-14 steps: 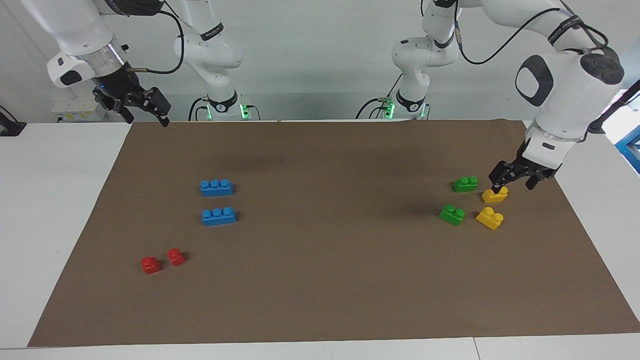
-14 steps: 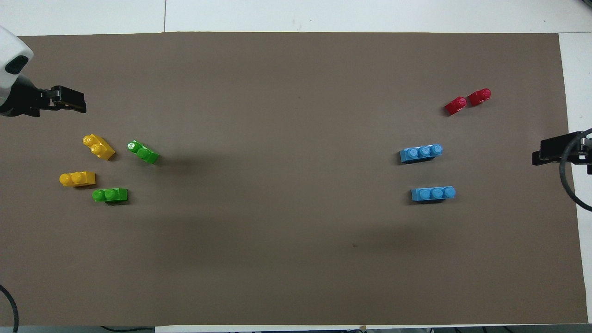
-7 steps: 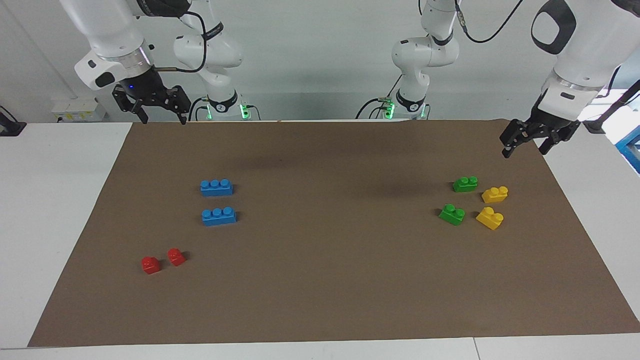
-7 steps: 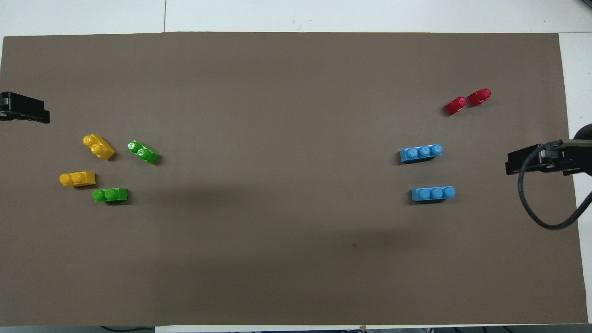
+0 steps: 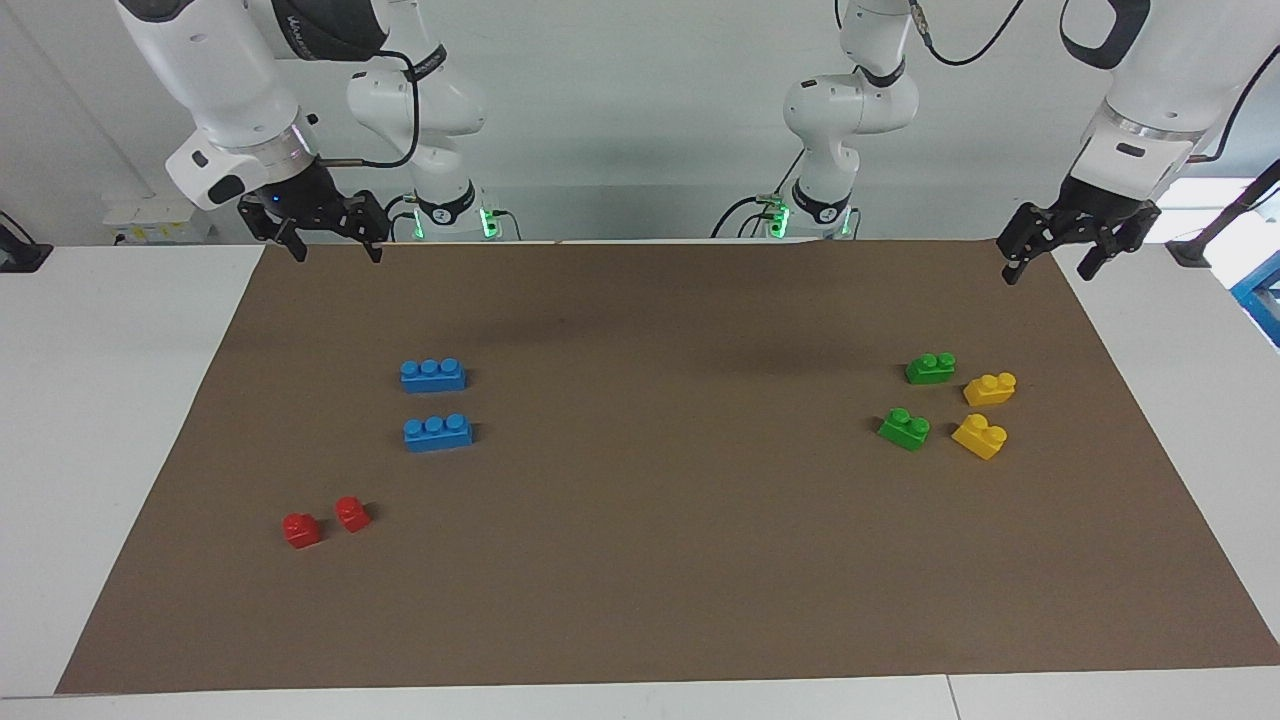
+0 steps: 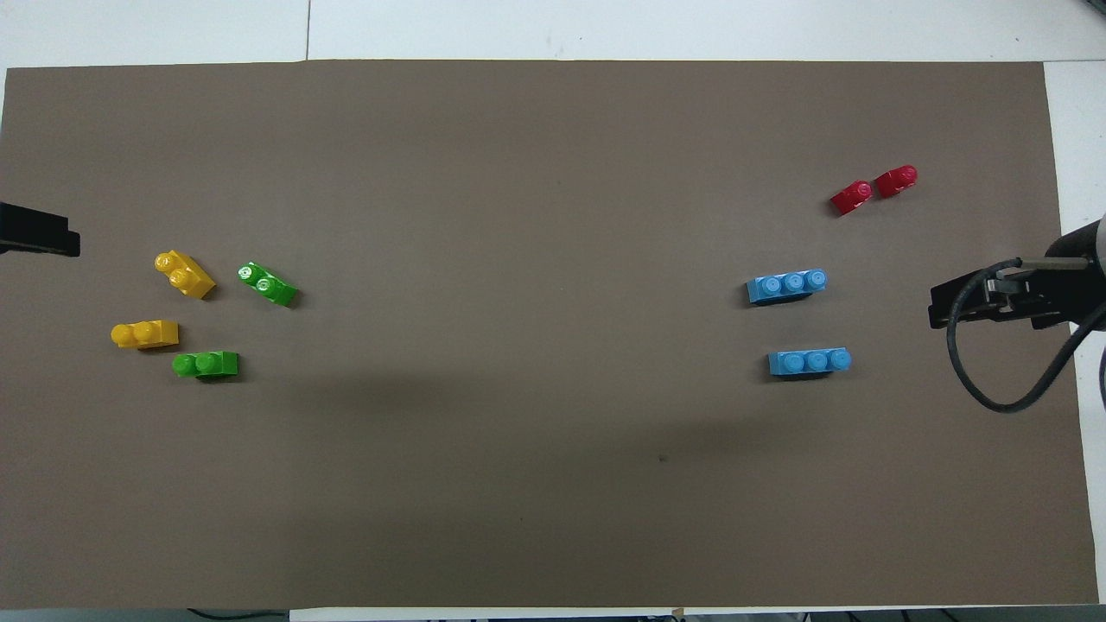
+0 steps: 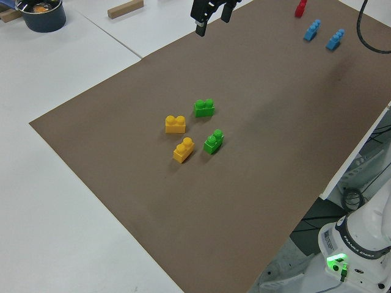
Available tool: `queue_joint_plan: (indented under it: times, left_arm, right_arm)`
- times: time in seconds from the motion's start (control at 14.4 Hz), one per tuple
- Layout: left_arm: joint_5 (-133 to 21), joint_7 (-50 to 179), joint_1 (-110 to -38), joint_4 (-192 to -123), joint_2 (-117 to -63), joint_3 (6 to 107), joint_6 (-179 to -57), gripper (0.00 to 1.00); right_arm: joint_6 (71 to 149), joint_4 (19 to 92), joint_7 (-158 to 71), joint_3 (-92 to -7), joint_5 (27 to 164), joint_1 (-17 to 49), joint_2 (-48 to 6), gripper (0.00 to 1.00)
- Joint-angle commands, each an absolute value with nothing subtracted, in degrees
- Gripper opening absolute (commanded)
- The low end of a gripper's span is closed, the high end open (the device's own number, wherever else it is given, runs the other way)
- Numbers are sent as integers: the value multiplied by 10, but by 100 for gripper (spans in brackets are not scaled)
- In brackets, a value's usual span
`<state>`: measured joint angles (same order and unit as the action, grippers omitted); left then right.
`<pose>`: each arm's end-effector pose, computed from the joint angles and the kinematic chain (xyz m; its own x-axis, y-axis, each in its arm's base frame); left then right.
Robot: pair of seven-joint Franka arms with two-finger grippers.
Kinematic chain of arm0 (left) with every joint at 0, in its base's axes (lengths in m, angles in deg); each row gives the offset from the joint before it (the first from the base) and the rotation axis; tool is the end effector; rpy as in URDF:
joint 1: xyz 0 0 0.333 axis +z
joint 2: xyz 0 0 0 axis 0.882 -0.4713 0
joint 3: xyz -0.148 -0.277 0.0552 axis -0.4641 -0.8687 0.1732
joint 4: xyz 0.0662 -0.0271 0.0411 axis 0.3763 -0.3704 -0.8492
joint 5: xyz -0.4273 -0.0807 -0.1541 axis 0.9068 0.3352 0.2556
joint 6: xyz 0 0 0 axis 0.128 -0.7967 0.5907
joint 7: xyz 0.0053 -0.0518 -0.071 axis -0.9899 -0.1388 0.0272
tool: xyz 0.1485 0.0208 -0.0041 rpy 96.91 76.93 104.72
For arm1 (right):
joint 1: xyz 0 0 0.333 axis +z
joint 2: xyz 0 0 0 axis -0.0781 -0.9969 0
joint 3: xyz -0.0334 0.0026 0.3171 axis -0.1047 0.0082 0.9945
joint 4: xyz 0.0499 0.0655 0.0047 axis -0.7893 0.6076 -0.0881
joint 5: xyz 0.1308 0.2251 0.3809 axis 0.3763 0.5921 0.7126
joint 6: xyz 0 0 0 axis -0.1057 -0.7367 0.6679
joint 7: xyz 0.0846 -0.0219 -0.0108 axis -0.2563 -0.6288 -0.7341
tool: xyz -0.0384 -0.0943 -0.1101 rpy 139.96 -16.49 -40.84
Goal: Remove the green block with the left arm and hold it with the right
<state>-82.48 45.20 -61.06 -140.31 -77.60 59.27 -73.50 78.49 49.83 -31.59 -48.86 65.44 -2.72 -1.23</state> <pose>0.6211 0.0096 0.5960 0.9956 -0.0626 0.0698 -0.0604 -0.9976 -0.0329 0.5824 0.0136 0.5592 0.9918 -0.0455 -0.1198 -0.0445 -0.9989 0.0111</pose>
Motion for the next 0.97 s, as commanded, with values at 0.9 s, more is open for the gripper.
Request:
queue_joint_plan:
  times: [0.9]
  left_arm:
    - [-815, 437, -592, -1479, -716, 589, -744, 100]
  right_arm:
    - [803, 512, -318, -488, 628, -47, -8, 100]
